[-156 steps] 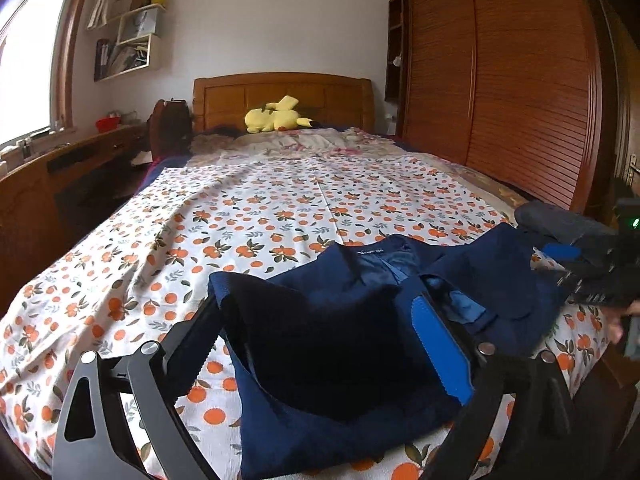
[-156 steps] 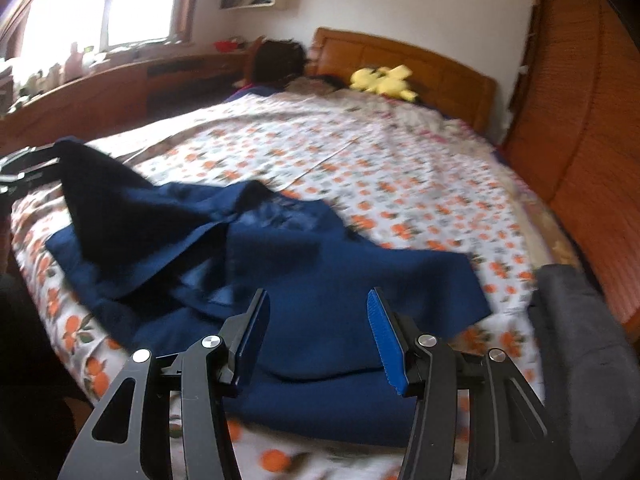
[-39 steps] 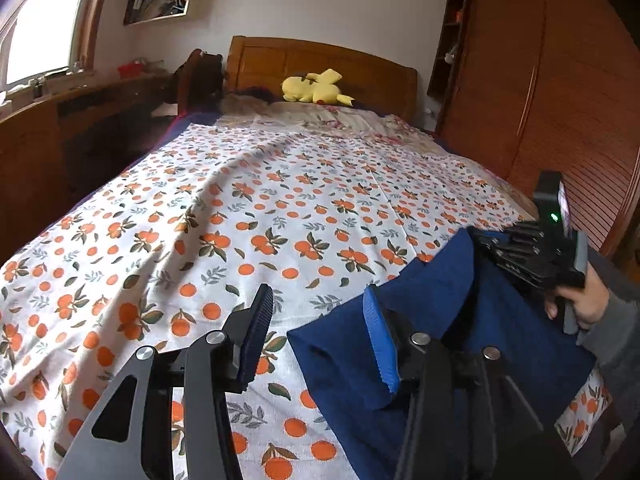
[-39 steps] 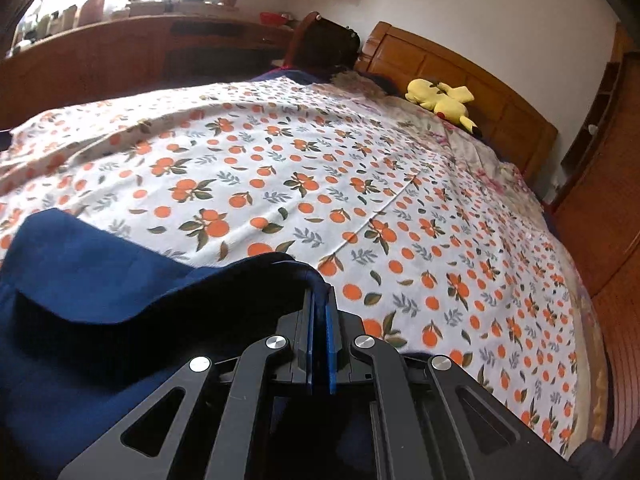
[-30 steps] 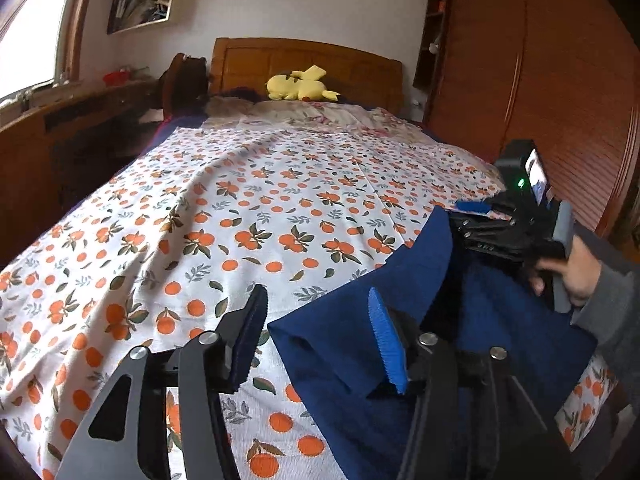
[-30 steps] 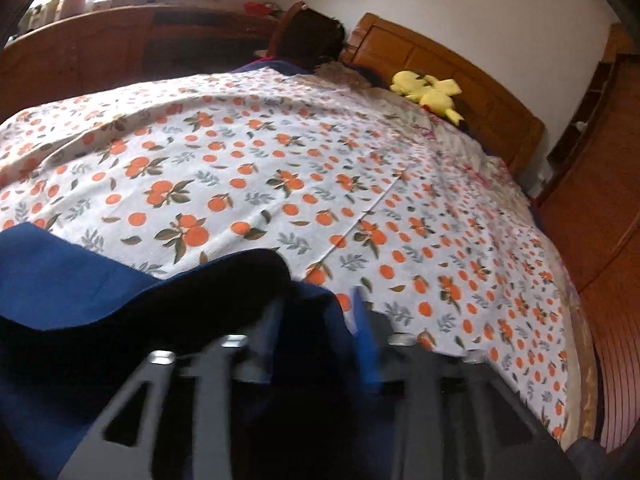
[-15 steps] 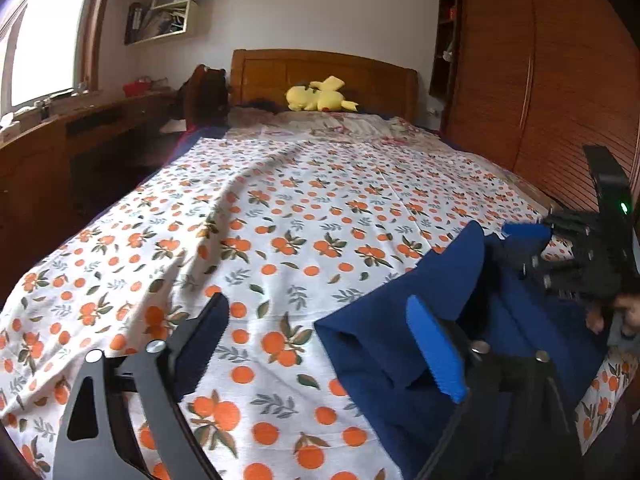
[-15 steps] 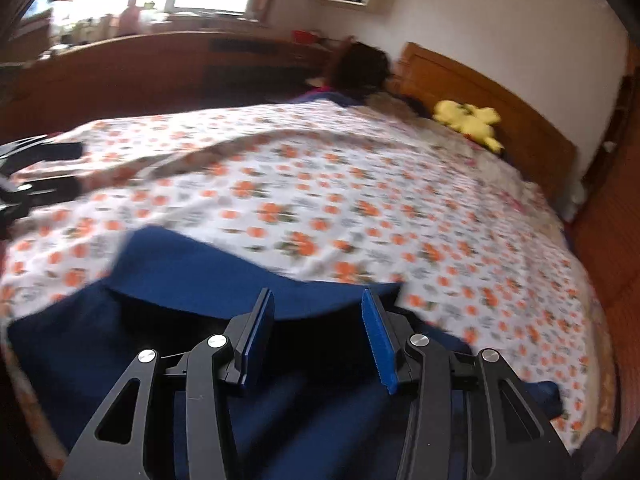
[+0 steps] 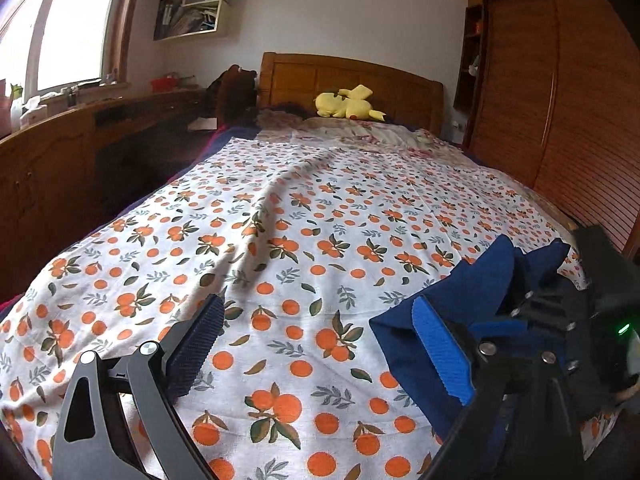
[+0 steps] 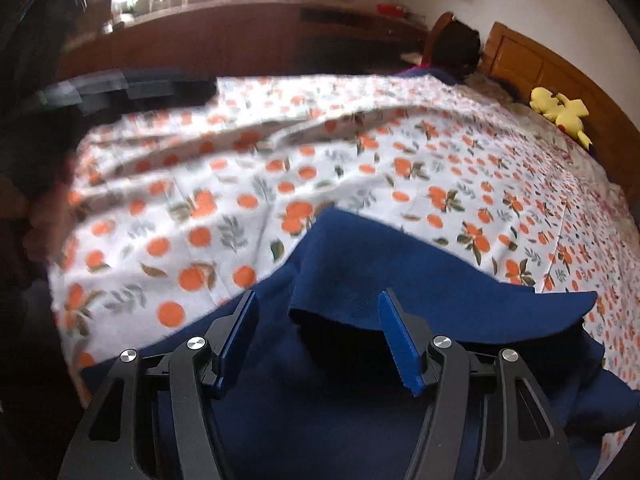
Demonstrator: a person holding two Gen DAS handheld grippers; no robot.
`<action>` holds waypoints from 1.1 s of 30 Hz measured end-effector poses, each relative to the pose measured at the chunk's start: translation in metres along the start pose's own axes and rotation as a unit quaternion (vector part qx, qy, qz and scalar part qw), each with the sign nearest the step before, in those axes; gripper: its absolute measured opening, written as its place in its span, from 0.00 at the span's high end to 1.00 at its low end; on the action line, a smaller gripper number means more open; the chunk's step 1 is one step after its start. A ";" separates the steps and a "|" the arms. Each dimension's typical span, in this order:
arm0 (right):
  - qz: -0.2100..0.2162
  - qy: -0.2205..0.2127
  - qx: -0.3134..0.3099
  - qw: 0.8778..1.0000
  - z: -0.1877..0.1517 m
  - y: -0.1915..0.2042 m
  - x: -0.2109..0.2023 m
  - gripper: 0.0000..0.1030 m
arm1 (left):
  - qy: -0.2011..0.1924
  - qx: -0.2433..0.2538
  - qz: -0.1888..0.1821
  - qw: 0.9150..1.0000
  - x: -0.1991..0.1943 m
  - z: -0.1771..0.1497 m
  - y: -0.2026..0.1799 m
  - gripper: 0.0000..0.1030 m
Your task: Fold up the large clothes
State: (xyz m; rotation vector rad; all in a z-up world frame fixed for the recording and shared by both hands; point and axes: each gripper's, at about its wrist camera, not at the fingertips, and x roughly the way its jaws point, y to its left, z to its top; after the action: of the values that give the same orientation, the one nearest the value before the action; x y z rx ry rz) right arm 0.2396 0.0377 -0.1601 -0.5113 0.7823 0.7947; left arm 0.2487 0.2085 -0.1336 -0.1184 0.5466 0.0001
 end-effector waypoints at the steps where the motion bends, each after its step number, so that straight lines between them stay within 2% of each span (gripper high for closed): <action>1: -0.002 0.007 -0.003 1.000 0.000 0.000 0.003 0.73 | -0.001 -0.002 0.000 1.000 -0.001 0.000 0.001 0.07; 2: -0.006 0.018 -0.010 1.000 0.000 -0.001 0.009 0.90 | -0.002 -0.003 -0.001 1.000 -0.002 0.001 0.001 0.07; 3: -0.013 0.024 -0.016 1.000 0.002 -0.004 0.012 0.96 | -0.003 -0.004 -0.003 1.000 -0.003 0.001 0.001 0.07; 7: -0.039 0.006 -0.008 0.999 0.024 -0.027 0.013 0.97 | -0.007 -0.005 -0.008 1.000 -0.005 0.003 -0.001 0.07; 14: -0.096 -0.023 -0.012 0.995 0.085 -0.062 0.027 0.96 | -0.006 0.001 -0.021 1.000 -0.005 0.004 -0.009 0.07; 20: -0.116 -0.033 0.007 0.993 0.110 -0.083 0.040 0.91 | -0.002 0.000 -0.023 1.000 0.000 0.003 -0.010 0.07; 21: -0.121 -0.042 0.018 0.992 0.112 -0.088 0.038 0.85 | -0.001 0.000 -0.024 1.000 0.001 0.003 -0.010 0.07; 22: -0.124 -0.047 0.025 0.991 0.114 -0.091 0.036 0.70 | -0.001 0.000 -0.026 1.000 0.002 0.003 -0.011 0.07; 23: -0.130 -0.052 0.036 0.990 0.116 -0.096 0.031 0.65 | -0.001 0.000 -0.027 1.000 0.003 0.004 -0.012 0.07; 28: -0.126 -0.069 0.035 0.989 0.107 -0.111 -0.002 0.65 | -0.002 0.007 -0.041 0.999 0.006 0.007 -0.029 0.07; 33: -0.145 -0.069 0.046 0.986 0.060 -0.139 -0.054 0.64 | -0.002 0.020 -0.076 0.997 0.011 0.010 -0.062 0.07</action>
State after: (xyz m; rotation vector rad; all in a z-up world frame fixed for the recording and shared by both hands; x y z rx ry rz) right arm 0.3494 -0.0307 -0.0646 -0.4687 0.5974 0.5160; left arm 0.2656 0.1477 -0.1242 -0.1197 0.5325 -0.1580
